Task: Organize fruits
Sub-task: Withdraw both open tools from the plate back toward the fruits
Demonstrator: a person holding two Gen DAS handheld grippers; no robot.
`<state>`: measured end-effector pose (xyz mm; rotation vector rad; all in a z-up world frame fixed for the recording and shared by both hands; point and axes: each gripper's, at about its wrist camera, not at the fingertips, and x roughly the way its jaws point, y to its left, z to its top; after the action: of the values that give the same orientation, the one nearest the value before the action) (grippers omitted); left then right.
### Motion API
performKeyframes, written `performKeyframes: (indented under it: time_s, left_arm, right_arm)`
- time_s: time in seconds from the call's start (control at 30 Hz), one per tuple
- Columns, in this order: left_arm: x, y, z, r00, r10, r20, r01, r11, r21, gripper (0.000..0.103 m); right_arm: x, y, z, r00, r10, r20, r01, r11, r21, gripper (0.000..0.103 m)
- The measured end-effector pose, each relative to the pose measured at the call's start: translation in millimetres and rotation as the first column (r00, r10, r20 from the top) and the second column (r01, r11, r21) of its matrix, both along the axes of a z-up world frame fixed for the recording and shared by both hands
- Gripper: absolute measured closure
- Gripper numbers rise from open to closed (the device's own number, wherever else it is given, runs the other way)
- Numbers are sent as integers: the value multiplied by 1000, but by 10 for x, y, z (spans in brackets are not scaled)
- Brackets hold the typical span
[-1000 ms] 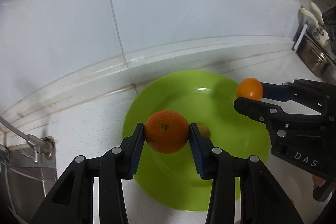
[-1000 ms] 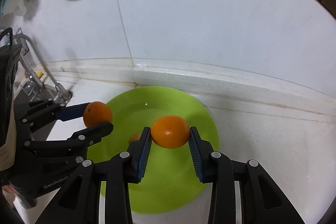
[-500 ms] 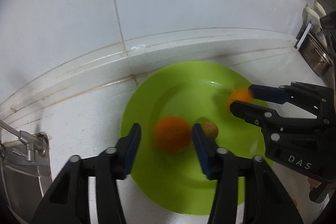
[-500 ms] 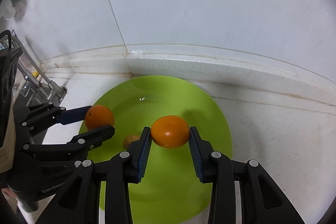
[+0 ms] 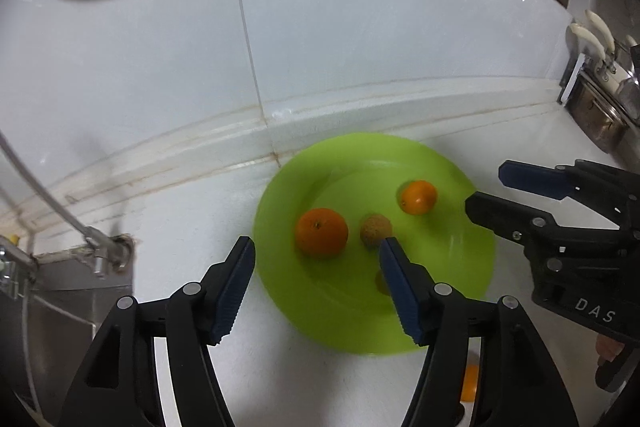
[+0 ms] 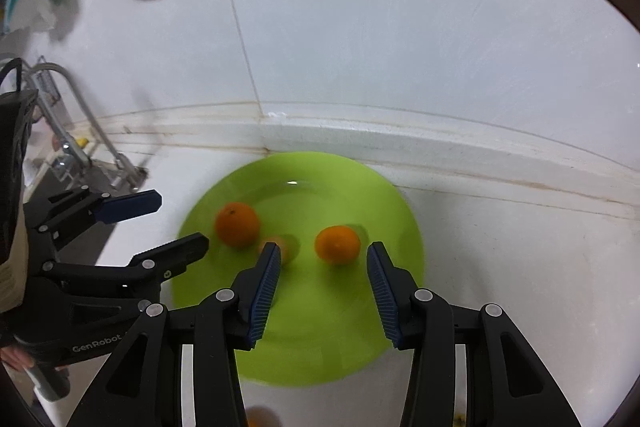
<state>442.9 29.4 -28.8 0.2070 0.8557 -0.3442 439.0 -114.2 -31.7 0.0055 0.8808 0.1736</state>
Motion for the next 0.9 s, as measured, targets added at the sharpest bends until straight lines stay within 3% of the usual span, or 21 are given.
performKeyframes:
  time_s: [0.07,0.23,0.37,0.63,0.9]
  left_arm:
    - [-126,0,88,999,5,33,-6,1000,11,33]
    - [-471,-18,284,994,-12,110,8,999,36,32]
    - [-722,-29,378,989,-40,141,37,999,26,28]
    - [-1155,-54,533,980,-64,190,69,997,-21,27]
    - [-1514,-109,580,965,-94,245,101,995,-20,27]
  right_arm:
    - [-108,-2,79,1000,3,30,-3,1000,-5,57]
    - [-442,-46,281,996,-5,94,4,1000,9,50]
    - [-693,-109,390,993,-14,119,10,999,33,50]
    - [-1174,-136,536,985,-33,169,27,999,35,50]
    - [-1544,-190,595,979,-41,198,33,999,44,50]
